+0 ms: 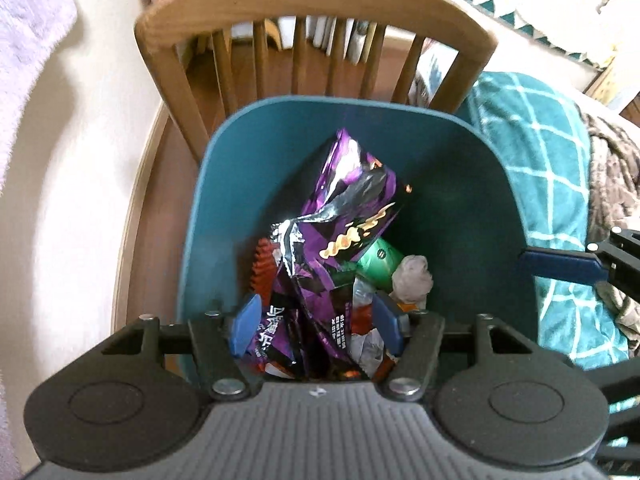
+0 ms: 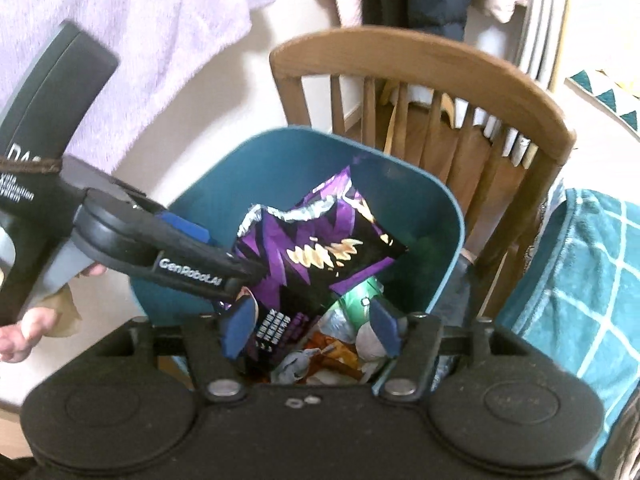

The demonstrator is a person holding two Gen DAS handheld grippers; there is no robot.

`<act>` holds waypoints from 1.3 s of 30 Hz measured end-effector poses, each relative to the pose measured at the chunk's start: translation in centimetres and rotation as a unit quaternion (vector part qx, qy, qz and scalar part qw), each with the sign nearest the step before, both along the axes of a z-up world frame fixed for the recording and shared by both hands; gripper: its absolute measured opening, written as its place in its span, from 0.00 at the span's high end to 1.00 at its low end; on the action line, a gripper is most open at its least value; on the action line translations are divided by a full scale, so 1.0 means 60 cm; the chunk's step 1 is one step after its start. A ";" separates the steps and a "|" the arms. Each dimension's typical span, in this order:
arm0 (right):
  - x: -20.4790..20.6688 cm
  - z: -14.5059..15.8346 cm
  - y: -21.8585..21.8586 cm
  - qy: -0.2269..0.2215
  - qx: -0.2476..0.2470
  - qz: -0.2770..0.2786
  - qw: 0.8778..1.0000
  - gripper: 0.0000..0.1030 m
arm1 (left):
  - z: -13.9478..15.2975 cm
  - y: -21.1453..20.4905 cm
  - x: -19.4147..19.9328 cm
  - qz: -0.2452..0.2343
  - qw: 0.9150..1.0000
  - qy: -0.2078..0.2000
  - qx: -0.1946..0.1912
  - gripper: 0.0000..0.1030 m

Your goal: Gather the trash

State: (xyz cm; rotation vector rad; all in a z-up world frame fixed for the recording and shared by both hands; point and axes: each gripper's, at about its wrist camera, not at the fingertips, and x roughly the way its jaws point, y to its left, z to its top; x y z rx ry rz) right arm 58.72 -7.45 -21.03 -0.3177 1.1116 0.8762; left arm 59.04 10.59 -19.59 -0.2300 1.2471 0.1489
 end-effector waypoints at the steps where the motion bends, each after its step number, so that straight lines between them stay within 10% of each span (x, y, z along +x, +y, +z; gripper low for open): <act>1: -0.005 0.008 -0.004 -0.004 0.005 -0.009 1.000 0.37 | 0.011 0.001 -0.009 -0.003 1.000 -0.010 0.001 0.41; 16: -0.150 0.164 -0.047 -0.075 0.118 -0.125 0.982 0.16 | 0.191 0.035 -0.188 -0.040 0.985 -0.167 0.024 0.33; 39: -0.409 0.294 -0.019 -0.183 0.164 -0.192 0.950 0.00 | 0.295 0.086 -0.429 -0.030 0.969 -0.246 0.016 0.20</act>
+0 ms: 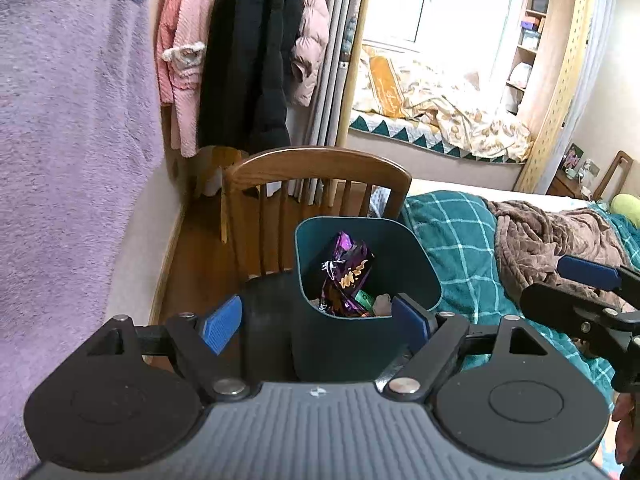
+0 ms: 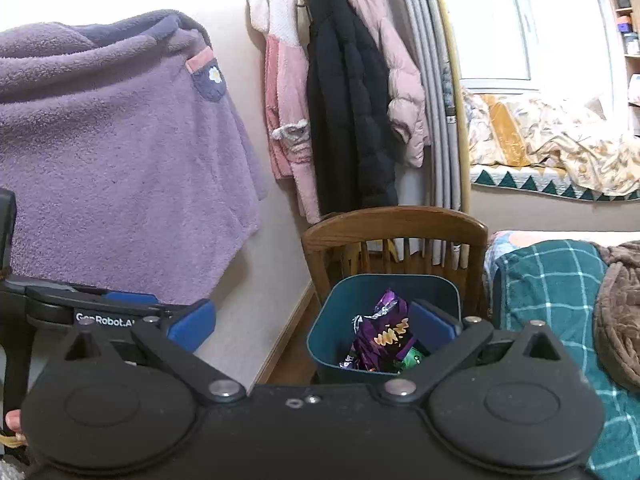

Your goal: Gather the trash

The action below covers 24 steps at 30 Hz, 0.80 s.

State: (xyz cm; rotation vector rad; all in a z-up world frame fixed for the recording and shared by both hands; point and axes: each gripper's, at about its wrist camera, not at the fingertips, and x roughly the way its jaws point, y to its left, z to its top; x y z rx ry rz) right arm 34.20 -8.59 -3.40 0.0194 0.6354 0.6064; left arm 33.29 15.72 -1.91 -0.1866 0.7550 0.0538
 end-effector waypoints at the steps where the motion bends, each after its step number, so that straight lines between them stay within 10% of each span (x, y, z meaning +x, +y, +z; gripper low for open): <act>1: -0.007 0.001 0.000 0.000 0.003 -0.002 1.000 0.00 | 0.001 0.002 -0.005 0.000 1.000 0.000 -0.001 0.20; 24: -0.073 0.013 0.001 -0.010 0.035 -0.026 0.999 0.00 | 0.029 -0.003 -0.074 -0.002 1.000 -0.022 0.001 0.08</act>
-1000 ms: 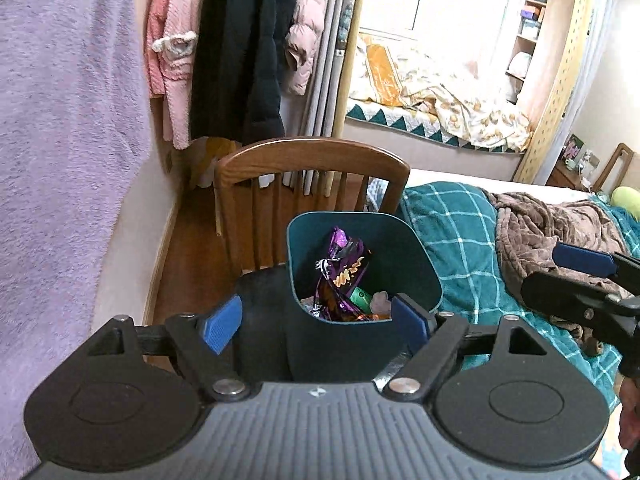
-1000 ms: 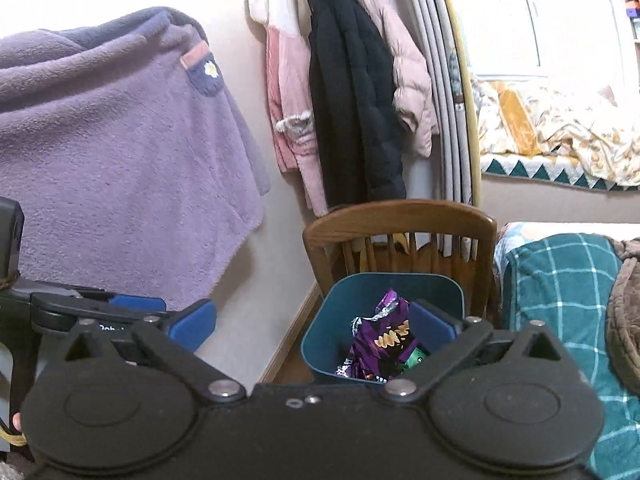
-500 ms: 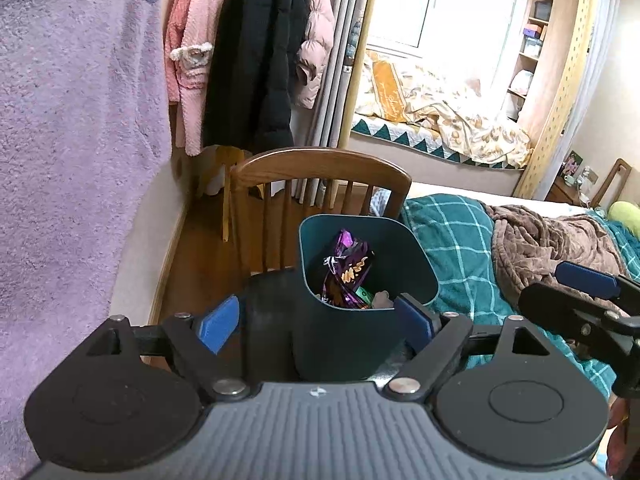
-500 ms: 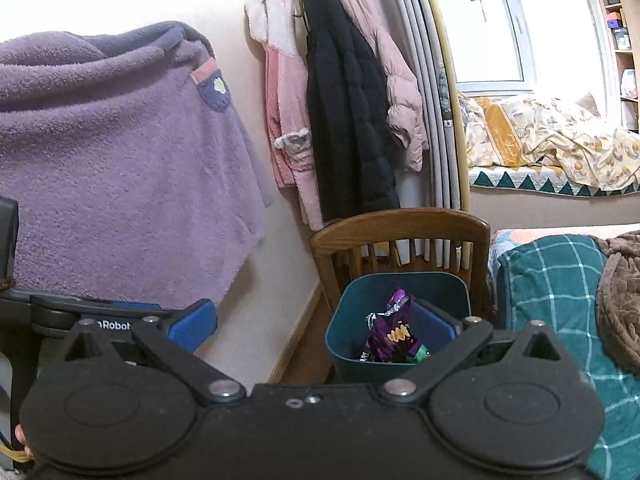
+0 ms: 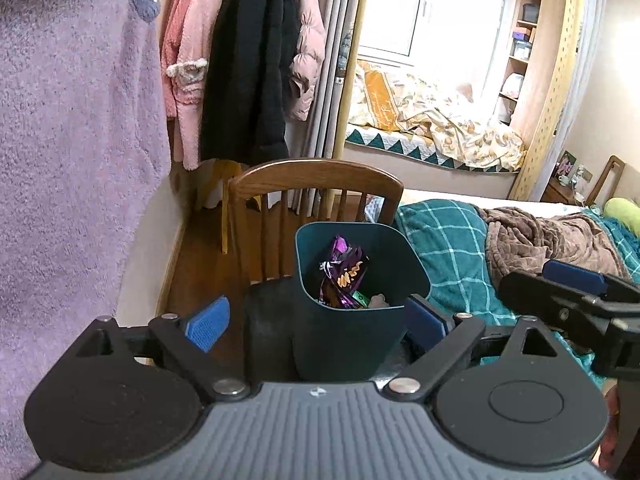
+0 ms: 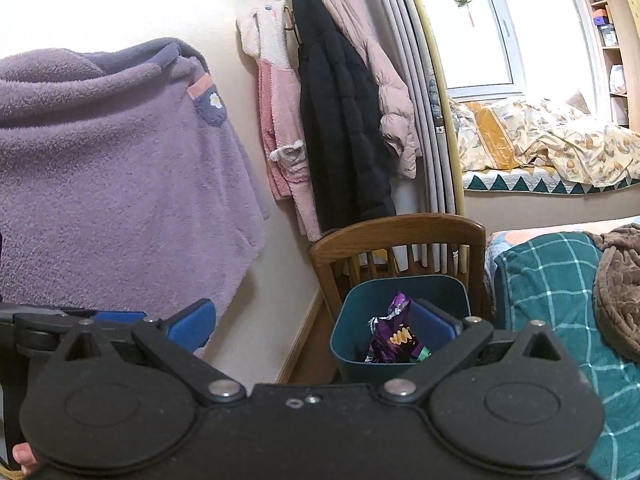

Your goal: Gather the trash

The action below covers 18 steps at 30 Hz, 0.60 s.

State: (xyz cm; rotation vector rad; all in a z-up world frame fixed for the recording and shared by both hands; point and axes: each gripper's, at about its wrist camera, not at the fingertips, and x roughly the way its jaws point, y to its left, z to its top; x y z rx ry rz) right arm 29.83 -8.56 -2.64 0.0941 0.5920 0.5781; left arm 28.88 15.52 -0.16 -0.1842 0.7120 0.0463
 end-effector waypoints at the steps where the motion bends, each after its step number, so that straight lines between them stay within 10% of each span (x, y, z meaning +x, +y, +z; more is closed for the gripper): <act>1: -0.002 -0.001 0.002 0.001 -0.002 0.000 1.000 0.00 | 0.000 0.000 -0.002 0.000 1.000 0.001 -0.001 0.08; 18: -0.016 0.002 0.010 -0.002 -0.008 0.007 1.000 0.00 | 0.008 -0.004 -0.015 0.002 1.000 0.000 0.012 0.08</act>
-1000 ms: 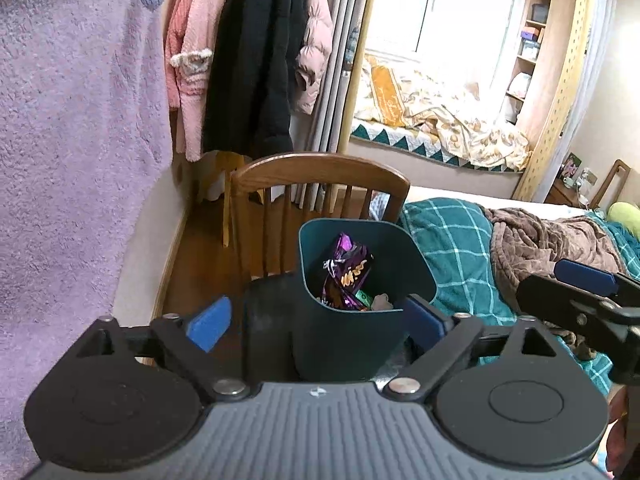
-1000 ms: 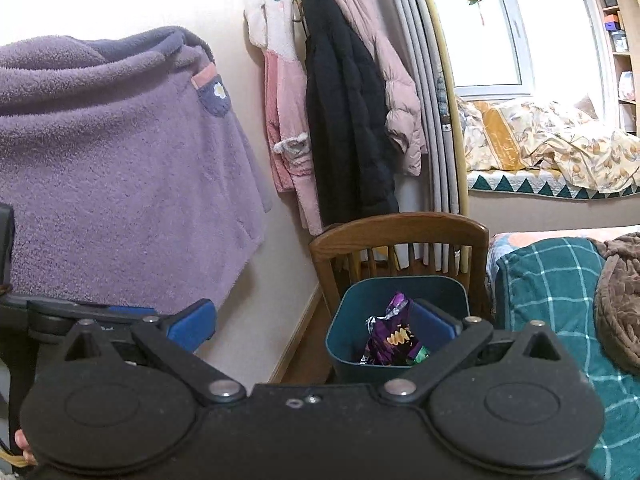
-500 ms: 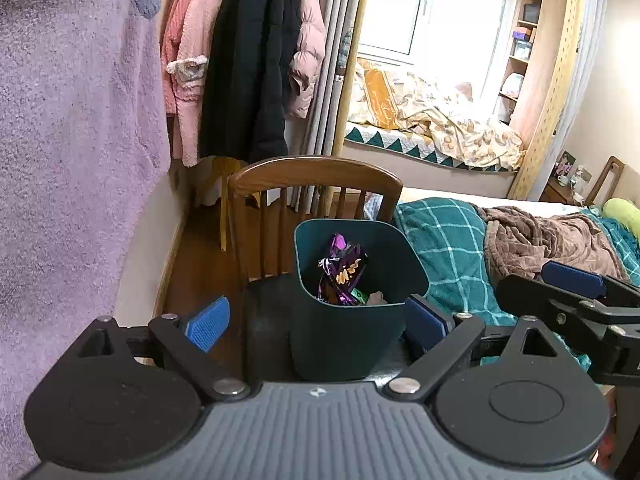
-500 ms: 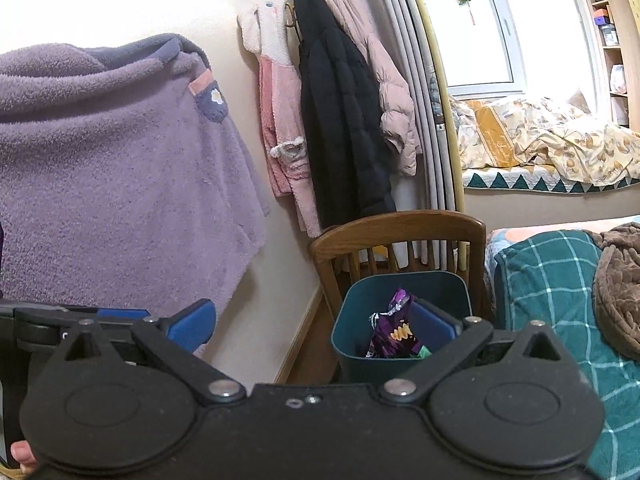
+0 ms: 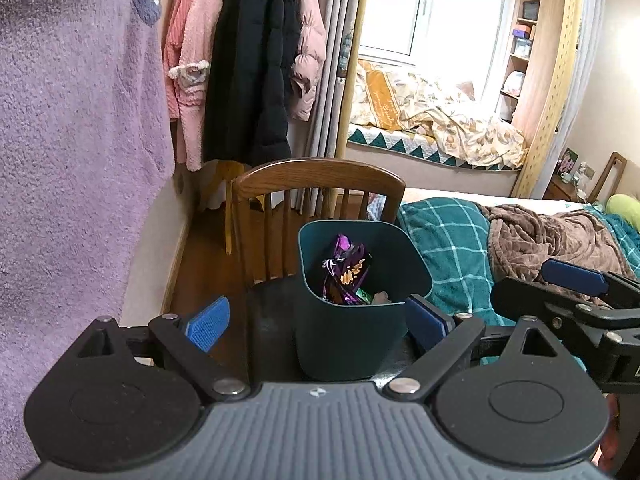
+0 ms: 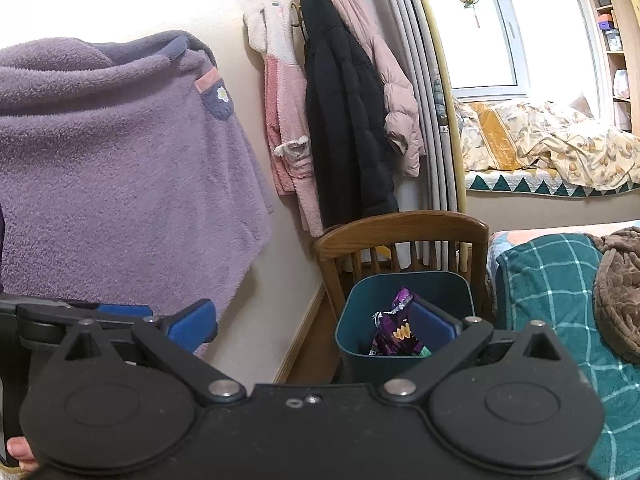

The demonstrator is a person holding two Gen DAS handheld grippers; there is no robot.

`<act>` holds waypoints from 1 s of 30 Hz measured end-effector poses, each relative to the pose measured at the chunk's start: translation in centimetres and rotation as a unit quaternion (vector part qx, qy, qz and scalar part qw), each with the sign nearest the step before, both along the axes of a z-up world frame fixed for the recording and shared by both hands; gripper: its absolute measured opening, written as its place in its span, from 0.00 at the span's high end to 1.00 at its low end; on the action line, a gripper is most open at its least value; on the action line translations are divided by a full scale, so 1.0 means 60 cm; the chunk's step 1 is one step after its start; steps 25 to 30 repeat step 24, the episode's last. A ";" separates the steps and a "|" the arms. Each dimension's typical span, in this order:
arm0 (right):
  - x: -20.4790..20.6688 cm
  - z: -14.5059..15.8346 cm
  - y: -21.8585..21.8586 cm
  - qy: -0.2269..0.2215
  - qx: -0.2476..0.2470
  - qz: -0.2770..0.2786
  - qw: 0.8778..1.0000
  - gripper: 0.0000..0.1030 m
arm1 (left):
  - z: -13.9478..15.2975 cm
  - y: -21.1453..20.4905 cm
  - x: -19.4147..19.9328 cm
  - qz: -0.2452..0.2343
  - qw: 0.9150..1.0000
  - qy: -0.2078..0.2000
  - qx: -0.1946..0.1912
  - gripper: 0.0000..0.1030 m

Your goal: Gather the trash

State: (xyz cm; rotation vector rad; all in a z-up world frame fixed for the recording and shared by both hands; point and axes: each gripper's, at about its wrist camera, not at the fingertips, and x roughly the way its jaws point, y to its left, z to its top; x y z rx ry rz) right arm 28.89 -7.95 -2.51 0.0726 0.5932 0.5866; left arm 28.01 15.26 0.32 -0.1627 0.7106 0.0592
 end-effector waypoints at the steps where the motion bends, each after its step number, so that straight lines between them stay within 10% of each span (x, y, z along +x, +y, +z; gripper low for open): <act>1: -0.001 0.000 0.000 0.000 0.000 0.001 1.000 0.00 | 0.000 0.001 0.000 0.000 1.000 0.001 0.000 0.08; 30: 0.001 0.000 0.007 0.004 -0.008 0.004 1.000 0.00 | -0.005 0.004 0.003 0.001 1.000 0.002 -0.010 0.08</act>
